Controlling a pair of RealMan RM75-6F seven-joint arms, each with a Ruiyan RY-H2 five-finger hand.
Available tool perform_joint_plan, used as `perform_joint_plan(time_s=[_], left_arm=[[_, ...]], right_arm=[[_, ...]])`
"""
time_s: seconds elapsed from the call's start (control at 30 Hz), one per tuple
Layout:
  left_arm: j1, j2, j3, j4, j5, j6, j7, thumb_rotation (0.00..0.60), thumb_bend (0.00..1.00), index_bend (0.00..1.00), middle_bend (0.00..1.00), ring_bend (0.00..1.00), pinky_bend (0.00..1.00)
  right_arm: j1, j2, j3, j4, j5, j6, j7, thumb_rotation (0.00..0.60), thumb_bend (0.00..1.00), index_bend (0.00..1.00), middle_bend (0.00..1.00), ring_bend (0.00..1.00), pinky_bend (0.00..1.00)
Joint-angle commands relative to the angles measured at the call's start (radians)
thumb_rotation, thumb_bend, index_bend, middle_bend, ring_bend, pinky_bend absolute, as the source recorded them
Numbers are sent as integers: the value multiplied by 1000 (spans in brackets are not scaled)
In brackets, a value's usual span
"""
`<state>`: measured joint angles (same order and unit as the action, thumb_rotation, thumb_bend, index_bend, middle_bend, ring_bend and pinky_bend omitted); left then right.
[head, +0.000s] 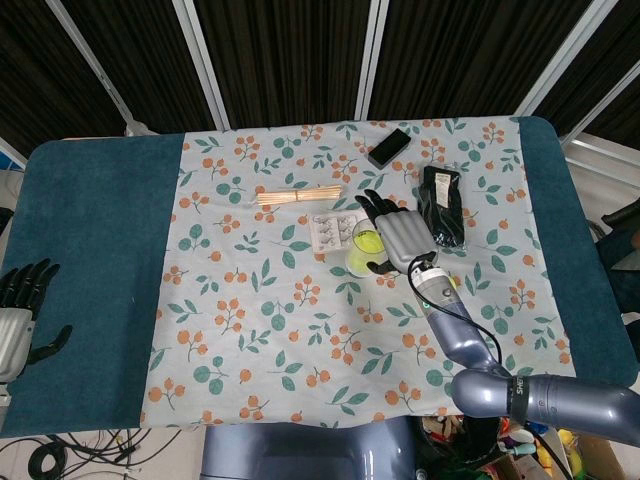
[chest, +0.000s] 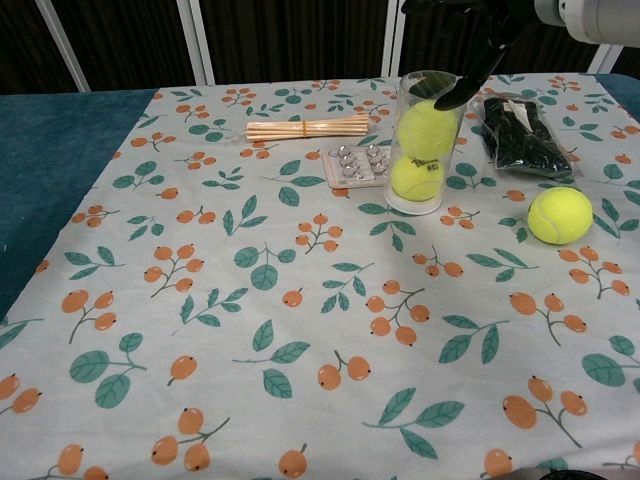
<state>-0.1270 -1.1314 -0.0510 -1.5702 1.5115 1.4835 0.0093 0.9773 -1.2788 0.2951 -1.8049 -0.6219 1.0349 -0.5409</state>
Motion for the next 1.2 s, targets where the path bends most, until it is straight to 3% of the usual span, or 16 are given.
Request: perform_joint_plan(time_s=[0.03,0.2,0.37,0.43,0.53,0.63,0.77,0.9,1.07,1.2], left_arm=[[0,0,0,-1,-1,0,2,600,282,38,22,0,49],[1,0,-1,-1,-2,0,3,600,282,38,22,0,49],[2,2,-1,0,-2,2,-2,600,282,38,22,0,49],[4,3,-1,-1,-3,4,-5,600,282,38,22,0,49],[5,3,0,-7,-2,5,-7,600,282,38,22,0,49],[5,3,-3,-13,0,11,1,600,282,38,22,0,49],[6,1,-8,-9,3,23,2,600,282,38,22,0,49],[7,5,1,-16,13,20,-4,600,282,38,22,0,49],[11,12,9,-27,28,26,-12,600,282,38,22,0,45],[12,14,17,-41,44,27,-11,600,282,38,22,0,45]], right_arm=[[3,4,0,-7,4,-1,0,600,70,0,0,110,303],[-2,20,21,-29,-16,35,14,600,76,0,0,110,303],[-76,102,30,-138,-148,160,54,600,157,0,0,112,254],[-145,171,1,-222,-217,211,81,600,172,0,0,112,240],[-265,268,-85,-303,-357,301,93,600,174,0,0,109,227],[-429,328,-217,-318,-580,451,118,600,174,0,0,104,225],[-617,321,-351,-237,-811,638,199,600,174,0,0,103,224],[-793,250,-452,-63,-908,784,258,600,169,0,0,94,214],[-907,120,-451,163,-917,877,357,600,162,0,0,90,214],[-920,90,-434,242,-907,849,372,600,162,0,0,89,213]])
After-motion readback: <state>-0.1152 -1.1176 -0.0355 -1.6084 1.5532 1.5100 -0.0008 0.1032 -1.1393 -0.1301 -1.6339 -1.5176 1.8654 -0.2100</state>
